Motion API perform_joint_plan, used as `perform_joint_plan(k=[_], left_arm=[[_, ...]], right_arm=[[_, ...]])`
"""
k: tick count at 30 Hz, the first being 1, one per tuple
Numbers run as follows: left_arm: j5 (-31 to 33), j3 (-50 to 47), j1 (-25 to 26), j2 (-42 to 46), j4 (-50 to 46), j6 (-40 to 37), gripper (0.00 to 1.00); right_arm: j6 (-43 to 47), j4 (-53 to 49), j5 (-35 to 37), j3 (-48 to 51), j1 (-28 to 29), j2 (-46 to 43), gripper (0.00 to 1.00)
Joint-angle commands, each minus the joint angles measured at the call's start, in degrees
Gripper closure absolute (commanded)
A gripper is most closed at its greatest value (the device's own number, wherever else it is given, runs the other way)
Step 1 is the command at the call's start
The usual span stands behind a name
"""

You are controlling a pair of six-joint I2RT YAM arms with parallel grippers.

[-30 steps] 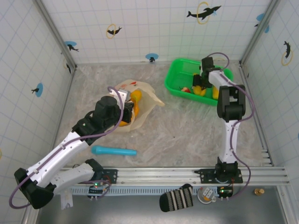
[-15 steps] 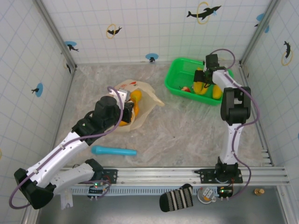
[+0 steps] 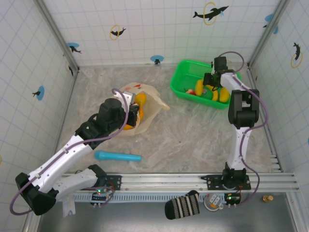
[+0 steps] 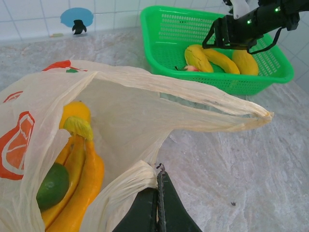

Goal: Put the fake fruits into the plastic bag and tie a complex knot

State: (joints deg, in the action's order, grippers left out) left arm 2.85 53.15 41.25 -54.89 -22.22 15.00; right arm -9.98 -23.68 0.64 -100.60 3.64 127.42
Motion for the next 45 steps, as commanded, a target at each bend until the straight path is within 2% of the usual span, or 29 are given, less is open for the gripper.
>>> perform_joint_plan(k=[1, 5, 9, 12, 18, 21, 24, 28, 29, 33, 42, 45], left_arm=[[-0.8, 2.1, 0.3, -0.3, 0.2, -0.2, 1.00], [-0.8, 2.3, 0.3, -0.5, -0.1, -0.3, 1.00], [-1.1, 2.3, 0.3, -0.4, 0.0, -0.2, 1.00], [-1.1, 2.2, 0.3, -0.4, 0.0, 0.0, 1.00], [-0.8, 2.0, 0.3, -0.3, 0.1, -0.1, 1.00], [-0.8, 2.2, 0.3, -0.6, 0.1, -0.1, 1.00], [-1.0, 2.3, 0.3, -0.8, 0.2, -0.1, 1.00], [-1.0, 2.3, 0.3, -0.4, 0.3, -0.1, 1.00], [-1.0, 2.3, 0.3, -0.2, 0.2, -0.1, 1.00], [-1.0, 2.3, 0.3, 0.8, 0.2, -0.1, 1.00], [-0.4, 4.2, 0.3, 3.3, -0.8, 2.6, 1.00], [-0.1, 4.3, 0.3, 4.3, -1.1, 3.1, 1.00]], right_arm=[[0.0, 0.7, 1.6, 1.7, -0.5, 0.6, 0.35], [0.6, 0.5, 2.5, 1.8, -0.6, 1.2, 0.33], [0.6, 0.0, 2.4, 1.0, -0.9, 3.0, 0.24], [0.2, -0.5, 1.7, 0.2, -1.2, 5.0, 0.24], [-0.1, -1.0, 1.4, -1.3, -1.4, 6.4, 0.34], [-0.6, -0.5, 1.8, -1.4, -1.5, 5.5, 0.48], [-0.8, 0.9, 2.7, -0.4, -1.6, 4.1, 0.58], [-0.9, 1.8, 3.8, 0.0, -1.6, 0.0, 0.61], [-0.8, 1.9, 4.1, 0.1, -1.5, -0.9, 0.66], [-0.8, 2.6, 6.8, 1.3, -1.4, -5.3, 0.75], [0.3, 5.0, 14.6, 5.8, -0.2, -16.7, 0.76], [-0.1, 8.6, 15.4, 10.7, 1.4, -23.1, 0.76]])
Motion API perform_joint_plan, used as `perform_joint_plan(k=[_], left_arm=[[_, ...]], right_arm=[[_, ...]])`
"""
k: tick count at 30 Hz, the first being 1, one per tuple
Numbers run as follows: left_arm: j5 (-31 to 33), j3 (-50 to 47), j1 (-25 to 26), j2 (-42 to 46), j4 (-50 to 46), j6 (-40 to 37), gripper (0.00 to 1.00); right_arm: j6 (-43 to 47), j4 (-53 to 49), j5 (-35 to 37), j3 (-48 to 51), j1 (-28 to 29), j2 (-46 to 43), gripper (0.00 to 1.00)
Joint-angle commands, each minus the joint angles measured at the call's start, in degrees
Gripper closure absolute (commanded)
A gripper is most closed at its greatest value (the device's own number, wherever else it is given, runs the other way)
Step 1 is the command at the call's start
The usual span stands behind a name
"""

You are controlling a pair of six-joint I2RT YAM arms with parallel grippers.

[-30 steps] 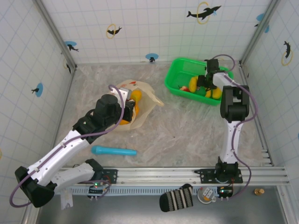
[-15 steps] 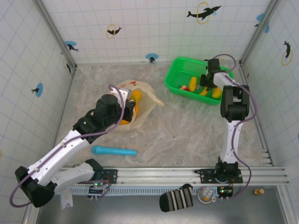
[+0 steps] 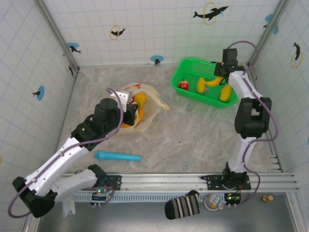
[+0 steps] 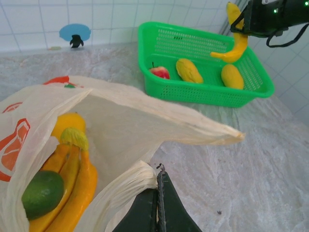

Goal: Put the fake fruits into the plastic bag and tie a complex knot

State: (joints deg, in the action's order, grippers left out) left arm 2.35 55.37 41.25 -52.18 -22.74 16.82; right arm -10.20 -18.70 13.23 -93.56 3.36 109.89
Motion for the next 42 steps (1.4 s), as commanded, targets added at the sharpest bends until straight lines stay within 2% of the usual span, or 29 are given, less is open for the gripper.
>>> perform_joint_plan(k=[1, 5, 10, 15, 19, 21, 25, 27, 30, 38, 42], left_arm=[[0.4, 2.1, 0.3, 1.9, -0.7, 1.5, 1.00], [0.8, 1.7, 0.3, 3.0, -1.1, 2.2, 1.00], [1.1, 1.2, 0.3, 3.5, -1.2, 2.9, 1.00], [1.4, 1.1, 0.3, 3.3, -0.7, 3.0, 1.00], [1.6, -0.5, 0.3, 3.0, -0.3, 3.0, 1.00], [1.4, -0.2, 0.3, 3.0, -0.2, 3.3, 1.00], [1.5, 0.1, 0.3, 3.4, -0.5, 3.8, 1.00], [1.4, 0.1, 0.3, 3.7, -0.4, 4.2, 1.00], [1.0, -0.3, 0.3, 4.4, 0.1, 5.1, 1.00], [1.6, -0.3, 0.3, 5.4, -0.7, 5.5, 1.00], [1.1, -0.1, 0.3, 4.9, 0.4, 5.7, 1.00]], right_arm=[[0.1, 6.0, 2.6, 6.4, 2.6, -8.7, 0.76], [-1.2, 15.6, 0.6, 17.3, 7.5, -20.8, 0.76], [-3.0, 22.6, -3.7, 25.9, 14.0, -32.1, 0.76], [-1.0, 30.3, -7.2, 31.9, 26.3, -39.8, 0.75], [3.4, 35.3, -3.4, 35.7, 39.5, -41.4, 0.73], [8.6, 38.1, 1.4, 37.1, 46.2, -40.4, 0.73], [22.2, 46.1, 15.3, 39.2, 57.2, -35.2, 0.73], [24.5, 51.2, 19.9, 40.5, 59.2, -32.3, 0.72], [24.4, 58.1, 22.7, 42.1, 59.5, -28.5, 0.72], [28.1, 74.6, 26.7, 41.1, 59.0, -17.7, 0.72], [24.9, 79.4, 25.4, 38.1, 58.8, -11.3, 0.72]])
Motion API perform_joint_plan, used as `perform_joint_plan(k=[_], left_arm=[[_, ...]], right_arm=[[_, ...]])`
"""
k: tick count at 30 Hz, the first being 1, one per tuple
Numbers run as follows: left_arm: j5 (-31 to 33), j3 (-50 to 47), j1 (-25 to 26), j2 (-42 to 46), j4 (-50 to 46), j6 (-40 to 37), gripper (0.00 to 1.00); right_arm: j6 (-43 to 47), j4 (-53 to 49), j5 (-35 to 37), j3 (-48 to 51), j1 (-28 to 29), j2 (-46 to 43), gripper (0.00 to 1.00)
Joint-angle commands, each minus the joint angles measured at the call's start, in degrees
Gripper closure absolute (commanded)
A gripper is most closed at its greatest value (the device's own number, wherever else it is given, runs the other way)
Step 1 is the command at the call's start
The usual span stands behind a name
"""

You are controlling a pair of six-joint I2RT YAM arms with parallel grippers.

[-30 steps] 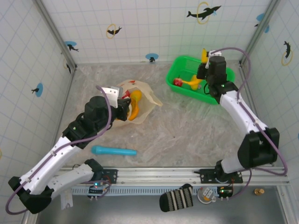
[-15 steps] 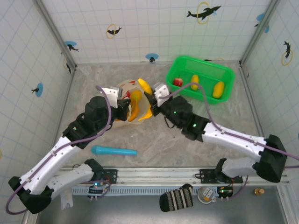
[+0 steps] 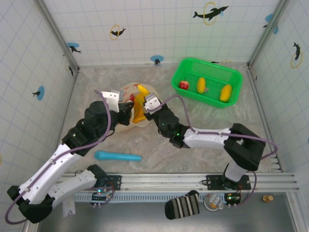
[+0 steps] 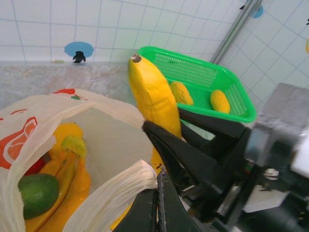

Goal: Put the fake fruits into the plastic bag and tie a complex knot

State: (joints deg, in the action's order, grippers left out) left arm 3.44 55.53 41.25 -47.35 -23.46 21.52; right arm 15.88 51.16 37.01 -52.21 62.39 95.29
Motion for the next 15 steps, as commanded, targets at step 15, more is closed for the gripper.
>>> perform_joint_plan(k=[15], left_arm=[[2.9, 2.5, 0.3, -1.2, 1.1, 0.7, 1.00]], right_arm=[[-15.2, 16.4, -6.0, 4.0, 2.5, 9.3, 0.69]])
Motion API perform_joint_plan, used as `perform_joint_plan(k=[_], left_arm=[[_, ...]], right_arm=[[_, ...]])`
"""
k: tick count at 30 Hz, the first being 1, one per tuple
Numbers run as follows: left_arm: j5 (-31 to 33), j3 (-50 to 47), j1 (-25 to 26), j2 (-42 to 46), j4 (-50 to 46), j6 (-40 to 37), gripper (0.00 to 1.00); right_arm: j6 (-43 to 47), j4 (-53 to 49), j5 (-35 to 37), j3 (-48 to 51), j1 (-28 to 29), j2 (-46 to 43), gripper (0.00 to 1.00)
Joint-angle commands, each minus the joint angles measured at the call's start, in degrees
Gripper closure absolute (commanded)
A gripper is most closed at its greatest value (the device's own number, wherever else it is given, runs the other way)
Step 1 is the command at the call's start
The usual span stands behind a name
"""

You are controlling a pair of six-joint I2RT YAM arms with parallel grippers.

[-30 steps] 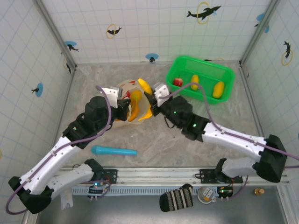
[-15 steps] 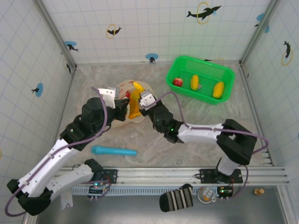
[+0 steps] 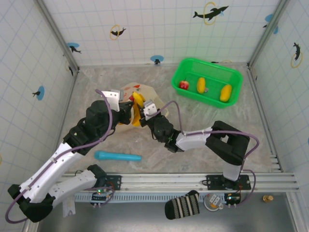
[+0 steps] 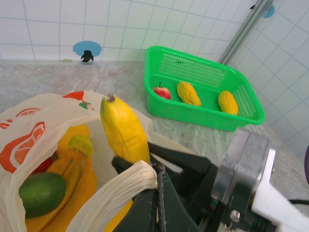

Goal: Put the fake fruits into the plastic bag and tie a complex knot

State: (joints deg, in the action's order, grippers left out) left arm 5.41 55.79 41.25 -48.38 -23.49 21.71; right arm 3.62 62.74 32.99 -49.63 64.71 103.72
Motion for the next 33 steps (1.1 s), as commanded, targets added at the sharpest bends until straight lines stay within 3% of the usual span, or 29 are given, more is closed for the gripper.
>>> perform_joint_plan(k=[1, 11, 18, 19, 23, 24, 28, 33], left_arm=[[0.9, 2.3, 0.3, -0.3, 1.2, 0.4, 1.00], [0.0, 1.8, 0.3, 0.3, 1.9, 0.7, 1.00], [-0.1, 2.5, 0.3, 0.3, 1.6, 0.6, 1.00], [0.0, 2.6, 0.3, 0.3, 1.7, 0.5, 1.00], [0.6, 2.8, 0.3, 0.5, 1.7, 0.4, 1.00], [0.7, 2.8, 0.3, 0.7, 1.6, 0.5, 1.00], [2.2, 2.6, 0.4, 1.5, 1.2, 0.4, 1.00], [5.6, 1.6, 0.3, 2.2, 1.2, -0.1, 1.00]], right_arm=[[-2.5, 4.3, -3.8, 1.3, 0.0, 1.3, 0.68], [0.5, -4.6, -10.3, -7.6, -1.0, 8.9, 0.66], [-2.3, -11.3, -17.2, -15.4, -2.5, 13.7, 0.73], [-3.0, -12.8, -18.6, -17.1, -2.9, 14.7, 0.69], [-3.9, -18.7, -17.0, -21.8, -3.5, 16.1, 0.27], [-3.8, -18.2, -16.6, -20.7, -3.7, 14.9, 0.24], [-4.1, -18.5, -17.6, -15.7, -4.9, 7.9, 0.23], [-5.8, -23.9, -27.8, -8.9, -6.9, -3.0, 0.23]])
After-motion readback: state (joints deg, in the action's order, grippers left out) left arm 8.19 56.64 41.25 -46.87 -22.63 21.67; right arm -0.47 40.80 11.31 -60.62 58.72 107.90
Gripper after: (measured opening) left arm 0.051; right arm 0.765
